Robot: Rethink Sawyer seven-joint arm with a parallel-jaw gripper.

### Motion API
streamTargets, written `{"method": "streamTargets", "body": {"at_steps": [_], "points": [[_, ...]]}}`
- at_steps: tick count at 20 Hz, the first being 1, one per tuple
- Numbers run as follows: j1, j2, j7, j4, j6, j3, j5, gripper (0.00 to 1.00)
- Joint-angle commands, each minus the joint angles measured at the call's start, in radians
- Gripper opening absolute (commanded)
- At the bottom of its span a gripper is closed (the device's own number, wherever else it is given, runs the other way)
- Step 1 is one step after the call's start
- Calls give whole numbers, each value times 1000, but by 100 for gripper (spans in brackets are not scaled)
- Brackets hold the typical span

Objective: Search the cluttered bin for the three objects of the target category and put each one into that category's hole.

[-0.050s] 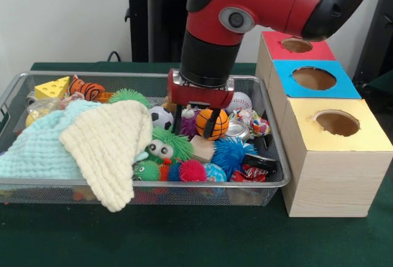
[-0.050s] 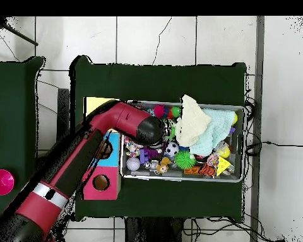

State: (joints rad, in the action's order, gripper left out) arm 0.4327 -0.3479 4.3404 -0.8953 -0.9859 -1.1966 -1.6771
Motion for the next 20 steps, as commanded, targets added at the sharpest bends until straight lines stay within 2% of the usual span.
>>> {"method": "streamTargets", "body": {"at_steps": [1, 6, 13, 20], "points": [[23, 23, 330, -38, -178, 35, 4, 100], [32, 42, 335, -58, -214, 20, 3, 100], [23, 47, 302, -67, -204, 26, 14, 100], [24, 62, 306, -80, -218, 26, 10, 100]]}}
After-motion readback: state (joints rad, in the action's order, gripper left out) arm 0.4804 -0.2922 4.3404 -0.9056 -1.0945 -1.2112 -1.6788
